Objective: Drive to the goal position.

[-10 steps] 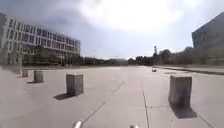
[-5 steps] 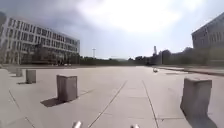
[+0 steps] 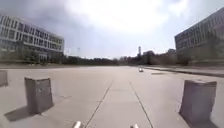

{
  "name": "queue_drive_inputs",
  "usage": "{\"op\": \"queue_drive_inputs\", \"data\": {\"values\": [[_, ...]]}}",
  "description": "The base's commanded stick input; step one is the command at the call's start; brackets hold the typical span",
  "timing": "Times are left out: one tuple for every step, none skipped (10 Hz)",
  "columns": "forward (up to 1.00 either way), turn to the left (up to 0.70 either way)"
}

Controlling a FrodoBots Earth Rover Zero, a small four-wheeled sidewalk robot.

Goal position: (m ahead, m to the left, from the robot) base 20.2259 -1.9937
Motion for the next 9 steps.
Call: {"op": "queue_drive_inputs", "data": {"values": [[0.7, 0.0], [0.7, 0.0], [0.7, 0.0], [0.7, 0.0], [0.7, 0.0], [0.7, 0.0], [0.7, 0.0], [0.7, 0.0], [0.7, 0.0]]}}
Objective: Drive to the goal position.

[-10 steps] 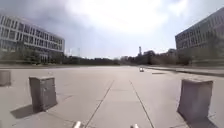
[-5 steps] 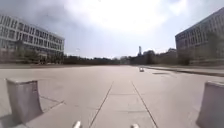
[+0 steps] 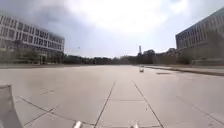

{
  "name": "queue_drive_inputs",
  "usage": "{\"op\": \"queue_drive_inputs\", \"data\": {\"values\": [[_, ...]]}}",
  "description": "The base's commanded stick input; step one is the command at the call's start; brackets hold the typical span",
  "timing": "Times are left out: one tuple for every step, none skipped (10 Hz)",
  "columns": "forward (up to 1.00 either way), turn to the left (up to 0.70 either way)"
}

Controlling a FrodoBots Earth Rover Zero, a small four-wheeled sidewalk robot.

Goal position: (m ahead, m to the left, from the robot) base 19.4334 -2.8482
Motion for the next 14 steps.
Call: {"op": "queue_drive_inputs", "data": {"values": [[0.7, 0.0], [0.7, 0.0], [0.7, 0.0], [0.7, 0.06], [0.7, 0.19], [0.7, 0.3], [0.7, 0.15], [0.7, 0.0], [0.7, 0.0], [0.7, 0.0], [0.7, 0.0], [0.7, 0.0], [0.7, 0.0], [0.7, 0.0]]}}
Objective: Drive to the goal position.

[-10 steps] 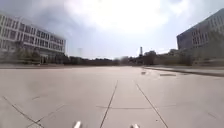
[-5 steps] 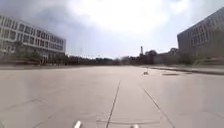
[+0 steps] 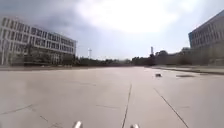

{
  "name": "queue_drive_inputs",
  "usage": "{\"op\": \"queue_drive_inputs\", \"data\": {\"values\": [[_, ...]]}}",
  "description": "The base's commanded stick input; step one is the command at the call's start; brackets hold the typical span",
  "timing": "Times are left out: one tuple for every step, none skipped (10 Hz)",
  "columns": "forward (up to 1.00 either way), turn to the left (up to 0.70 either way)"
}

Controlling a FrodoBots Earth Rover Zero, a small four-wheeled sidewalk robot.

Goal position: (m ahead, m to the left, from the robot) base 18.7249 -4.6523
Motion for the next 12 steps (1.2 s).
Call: {"op": "queue_drive_inputs", "data": {"values": [[0.7, 0.0], [0.7, 0.0], [0.7, 0.0], [0.7, 0.0], [0.7, 0.0], [0.7, 0.0], [0.7, 0.0], [0.7, 0.0], [0.7, 0.0], [0.7, 0.0], [0.7, 0.0], [0.7, 0.0]]}}
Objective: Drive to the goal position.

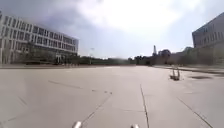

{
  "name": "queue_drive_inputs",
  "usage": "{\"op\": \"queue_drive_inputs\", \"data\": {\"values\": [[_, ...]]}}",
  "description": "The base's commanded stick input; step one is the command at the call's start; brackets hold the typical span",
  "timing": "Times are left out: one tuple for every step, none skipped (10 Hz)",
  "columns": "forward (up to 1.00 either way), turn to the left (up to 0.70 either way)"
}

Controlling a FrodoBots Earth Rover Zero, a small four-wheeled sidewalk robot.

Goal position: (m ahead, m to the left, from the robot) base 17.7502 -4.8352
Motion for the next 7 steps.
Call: {"op": "queue_drive_inputs", "data": {"values": [[0.7, 0.0], [0.7, 0.0], [0.7, 0.0], [0.7, 0.0], [0.7, 0.0], [0.7, 0.0], [0.7, 0.0]]}}
